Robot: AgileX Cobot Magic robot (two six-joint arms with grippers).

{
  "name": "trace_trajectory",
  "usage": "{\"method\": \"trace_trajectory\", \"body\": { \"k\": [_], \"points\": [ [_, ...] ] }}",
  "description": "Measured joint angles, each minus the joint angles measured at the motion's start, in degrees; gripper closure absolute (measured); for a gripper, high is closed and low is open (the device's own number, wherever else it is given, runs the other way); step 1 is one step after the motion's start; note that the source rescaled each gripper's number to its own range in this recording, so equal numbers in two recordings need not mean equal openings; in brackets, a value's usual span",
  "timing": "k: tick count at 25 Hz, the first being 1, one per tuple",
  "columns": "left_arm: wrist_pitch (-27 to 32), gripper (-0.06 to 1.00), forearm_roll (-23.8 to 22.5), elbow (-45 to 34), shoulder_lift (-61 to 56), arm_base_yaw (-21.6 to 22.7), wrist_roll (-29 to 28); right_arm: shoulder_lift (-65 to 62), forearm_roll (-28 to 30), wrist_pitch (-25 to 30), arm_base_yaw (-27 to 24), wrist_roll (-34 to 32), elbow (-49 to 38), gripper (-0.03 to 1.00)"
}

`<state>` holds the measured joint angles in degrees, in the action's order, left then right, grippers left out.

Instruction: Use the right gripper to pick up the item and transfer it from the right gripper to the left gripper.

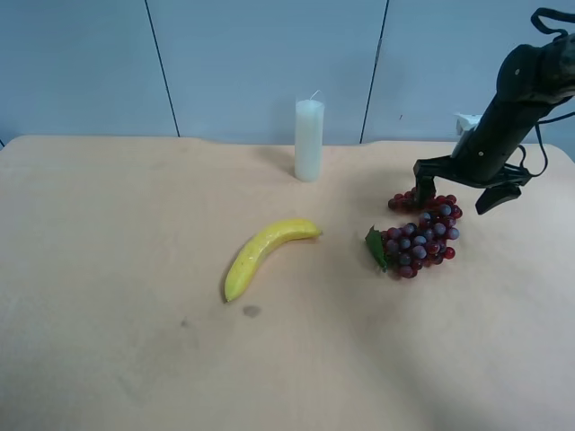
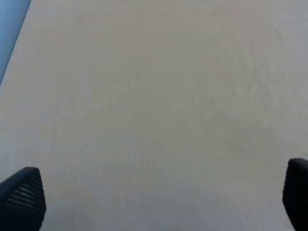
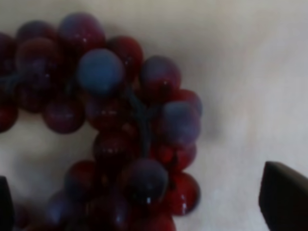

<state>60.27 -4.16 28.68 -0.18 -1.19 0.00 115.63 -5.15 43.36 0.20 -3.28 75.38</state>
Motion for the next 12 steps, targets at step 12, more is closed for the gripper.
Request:
{"method": "trace_trajectory", "body": {
  "k": [12],
  "points": [
    [0.0,-0.06,0.0,0.0,0.0,0.0,0.0,4.1,0.0,-3.1,0.0,0.0,0.1,-0.03]
  ]
}}
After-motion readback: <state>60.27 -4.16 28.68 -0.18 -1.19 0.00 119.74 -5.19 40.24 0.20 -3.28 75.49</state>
